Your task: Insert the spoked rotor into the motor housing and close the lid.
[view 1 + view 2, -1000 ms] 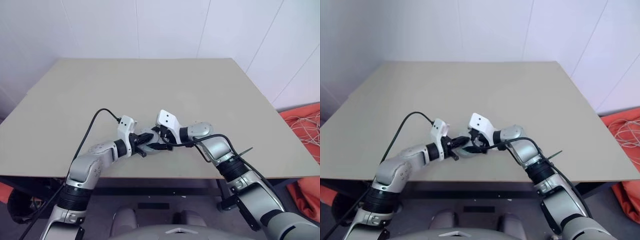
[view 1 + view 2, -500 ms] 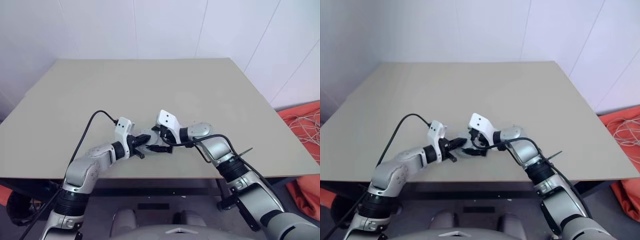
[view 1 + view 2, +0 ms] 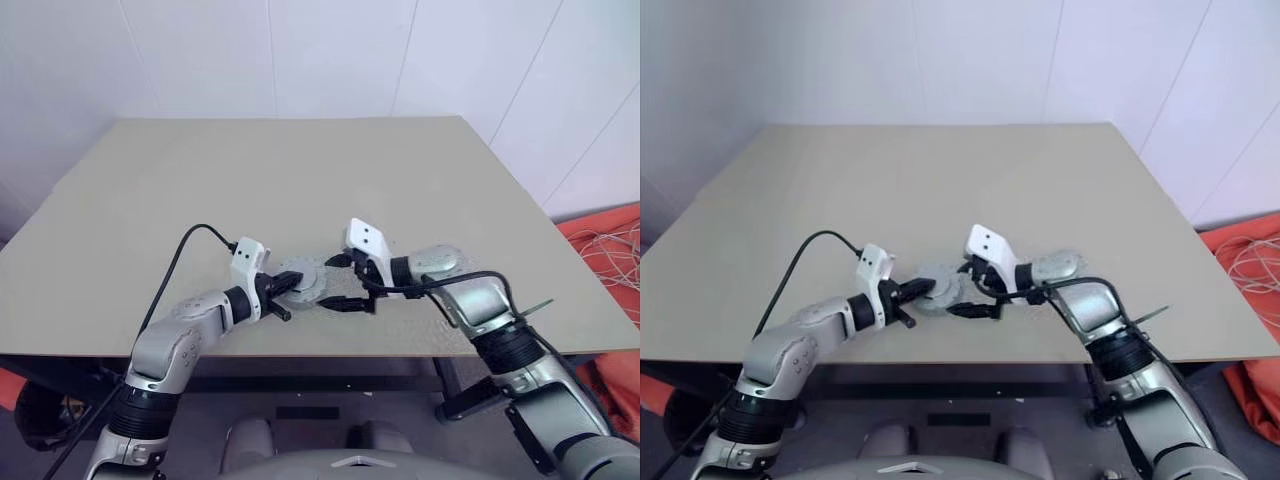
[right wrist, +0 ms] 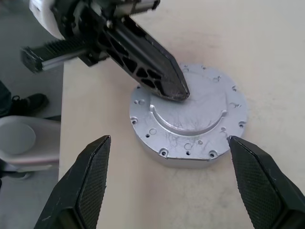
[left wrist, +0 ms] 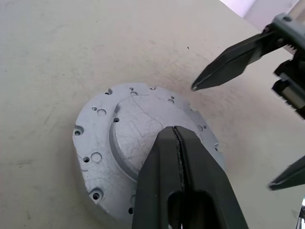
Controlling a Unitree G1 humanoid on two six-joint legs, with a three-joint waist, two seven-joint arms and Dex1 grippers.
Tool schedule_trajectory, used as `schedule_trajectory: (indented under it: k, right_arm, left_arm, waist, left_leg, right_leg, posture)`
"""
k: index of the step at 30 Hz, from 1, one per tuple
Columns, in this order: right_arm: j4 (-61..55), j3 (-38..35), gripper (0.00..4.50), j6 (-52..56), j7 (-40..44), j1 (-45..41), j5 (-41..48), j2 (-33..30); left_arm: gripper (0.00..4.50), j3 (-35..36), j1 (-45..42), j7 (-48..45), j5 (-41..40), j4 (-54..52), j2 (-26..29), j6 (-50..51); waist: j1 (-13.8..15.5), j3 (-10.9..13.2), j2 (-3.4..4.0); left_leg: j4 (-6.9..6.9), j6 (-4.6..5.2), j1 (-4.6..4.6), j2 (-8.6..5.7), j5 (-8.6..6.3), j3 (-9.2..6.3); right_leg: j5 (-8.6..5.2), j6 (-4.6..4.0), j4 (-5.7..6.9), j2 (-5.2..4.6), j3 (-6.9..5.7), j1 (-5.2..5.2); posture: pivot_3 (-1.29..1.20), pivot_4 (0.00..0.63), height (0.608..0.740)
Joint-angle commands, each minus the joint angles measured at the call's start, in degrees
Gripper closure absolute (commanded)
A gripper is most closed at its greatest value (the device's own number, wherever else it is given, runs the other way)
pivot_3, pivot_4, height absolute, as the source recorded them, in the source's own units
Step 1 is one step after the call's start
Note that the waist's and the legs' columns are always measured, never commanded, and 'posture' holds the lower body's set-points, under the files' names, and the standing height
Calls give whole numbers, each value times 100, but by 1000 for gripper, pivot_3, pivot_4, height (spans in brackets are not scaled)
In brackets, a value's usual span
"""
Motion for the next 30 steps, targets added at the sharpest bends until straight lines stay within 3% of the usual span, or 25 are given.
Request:
schedule_trajectory:
  k: [1, 4, 11, 16, 20, 30]
  right_arm:
    - [-288, -419, 37, 379, -228, -172, 244, -79]
    - [-132, -539, 37, 887, -765, -323, 101, -17]
    - [-92, -1274, 37, 4073, -2091, -882, 658, 831]
    - [-34, -1727, 37, 5566, -2535, -1190, 949, 1219]
    - [186, -1941, 37, 6111, -2737, -1338, 1147, 1291]
    - [1572, -2622, 37, 6132, -3707, -1532, 2443, 1502]
  left_arm:
    - [4500, -199, 109, 44, 121, 240, 2, 219]
    - [4500, -202, 103, 27, 126, 258, 4, 203]
    - [4500, -215, 45, -13, 145, 322, 5, 169]
    - [4500, -217, 14, -13, 152, 360, -1, 152]
    - [4500, -207, 1, -7, 149, 371, 2, 144]
    - [4500, -211, 34, -1, 141, 338, 0, 139]
  waist:
    - [1, -1, 0]
    - [-3, -1, 1]
    - [-19, -1, 18]
    - [11, 2, 25]
    - [30, 3, 28]
    - [97, 1, 35]
  left_leg:
    - [0, 0, 1, 0, 0, 0]
    - [0, 0, 0, -2, 0, 1]
    - [0, -2, -1, -4, 1, 0]
    - [-4, -6, -5, -4, 3, -1]
    - [-9, -13, -2, -4, 7, -1]
    - [-22, -46, 1, -4, 26, 0]
  right_leg:
    - [0, 0, 0, 0, 0, 1]
    - [-1, 1, -2, -1, 1, -1]
    - [-1, 1, 0, 1, 1, -5]
    - [-1, 1, -2, -1, 2, -7]
    - [-1, 3, -3, -1, 3, -8]
    - [-2, 4, -3, 0, 3, -15]
  posture:
    - [0, 0, 740]
    - [0, 0, 740]
    - [0, 0, 740]
    - [0, 0, 740]
    - [0, 0, 740]
    - [0, 0, 740]
